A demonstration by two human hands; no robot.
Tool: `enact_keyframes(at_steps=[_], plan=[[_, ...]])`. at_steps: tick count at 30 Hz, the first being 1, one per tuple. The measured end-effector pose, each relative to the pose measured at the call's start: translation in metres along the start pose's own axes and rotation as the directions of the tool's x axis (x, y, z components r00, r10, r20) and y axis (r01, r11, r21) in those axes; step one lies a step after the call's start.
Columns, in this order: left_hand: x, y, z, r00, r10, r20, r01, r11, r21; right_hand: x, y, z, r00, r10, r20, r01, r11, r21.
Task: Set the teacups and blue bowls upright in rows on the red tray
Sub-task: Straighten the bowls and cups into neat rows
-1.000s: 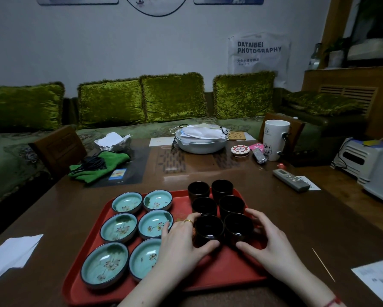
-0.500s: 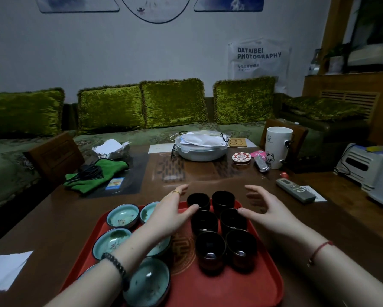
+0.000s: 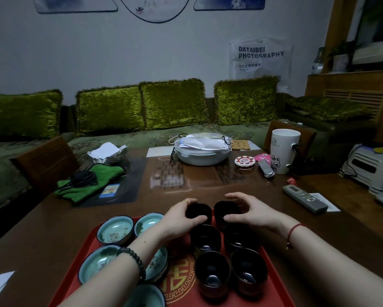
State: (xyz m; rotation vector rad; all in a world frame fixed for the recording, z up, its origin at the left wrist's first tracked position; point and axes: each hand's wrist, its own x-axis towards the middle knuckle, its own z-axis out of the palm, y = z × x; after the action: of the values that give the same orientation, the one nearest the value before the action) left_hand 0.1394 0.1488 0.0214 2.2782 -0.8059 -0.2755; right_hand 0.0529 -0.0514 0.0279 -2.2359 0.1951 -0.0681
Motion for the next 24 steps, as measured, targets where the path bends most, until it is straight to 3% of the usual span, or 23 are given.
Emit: enact_keyframes(at_steps=[19, 24], plan=[[-0.001, -0.001, 0.007, 0.998, 0.004, 0.057, 0.003, 0.991, -0.135, -0.007, -0.001, -0.004, 1.000, 0.007, 0.021, -0.007, 1.000, -0.009], [-0.021, -0.001, 0.000, 0.998, 0.049, 0.026, -0.045, 0.988, -0.145, -0.025, 0.003, -0.008, 0.996, -0.050, -0.073, 0.055, 0.996, 0.072]])
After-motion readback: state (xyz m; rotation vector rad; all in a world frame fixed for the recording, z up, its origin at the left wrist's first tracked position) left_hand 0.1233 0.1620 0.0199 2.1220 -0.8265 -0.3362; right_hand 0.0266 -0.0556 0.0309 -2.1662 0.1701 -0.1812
